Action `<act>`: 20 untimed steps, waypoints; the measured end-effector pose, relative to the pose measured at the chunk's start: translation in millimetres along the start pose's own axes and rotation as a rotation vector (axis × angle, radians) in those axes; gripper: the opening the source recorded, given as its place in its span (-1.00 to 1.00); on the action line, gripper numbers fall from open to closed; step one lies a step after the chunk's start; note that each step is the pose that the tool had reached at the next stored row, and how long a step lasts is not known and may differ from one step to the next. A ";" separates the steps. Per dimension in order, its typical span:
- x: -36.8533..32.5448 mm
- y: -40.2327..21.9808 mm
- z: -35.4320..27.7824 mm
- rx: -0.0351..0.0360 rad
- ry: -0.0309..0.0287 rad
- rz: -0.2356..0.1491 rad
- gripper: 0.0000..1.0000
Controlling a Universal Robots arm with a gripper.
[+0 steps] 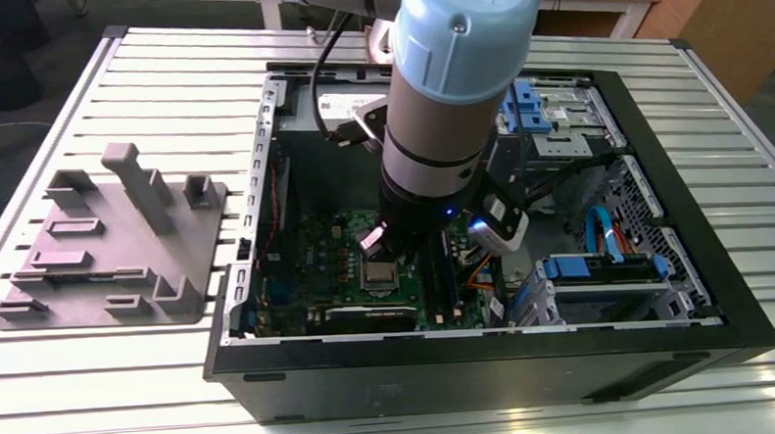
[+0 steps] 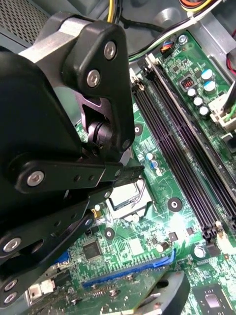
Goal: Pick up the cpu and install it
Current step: 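Install the first cpu locking lever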
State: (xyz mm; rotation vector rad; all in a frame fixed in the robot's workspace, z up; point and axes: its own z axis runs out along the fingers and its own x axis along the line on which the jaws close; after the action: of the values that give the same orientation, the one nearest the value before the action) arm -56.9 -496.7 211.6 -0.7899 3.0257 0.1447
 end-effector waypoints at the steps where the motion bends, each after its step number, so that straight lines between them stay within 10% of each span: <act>1: 0.3 -0.6 0.3 0.0001 0.0000 0.000 -0.79; 20: 3.7 -7.2 18.8 0.0005 -0.0008 0.011 -0.79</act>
State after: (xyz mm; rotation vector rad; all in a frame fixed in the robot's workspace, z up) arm -56.8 -502.9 192.2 -0.7733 3.0295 0.1444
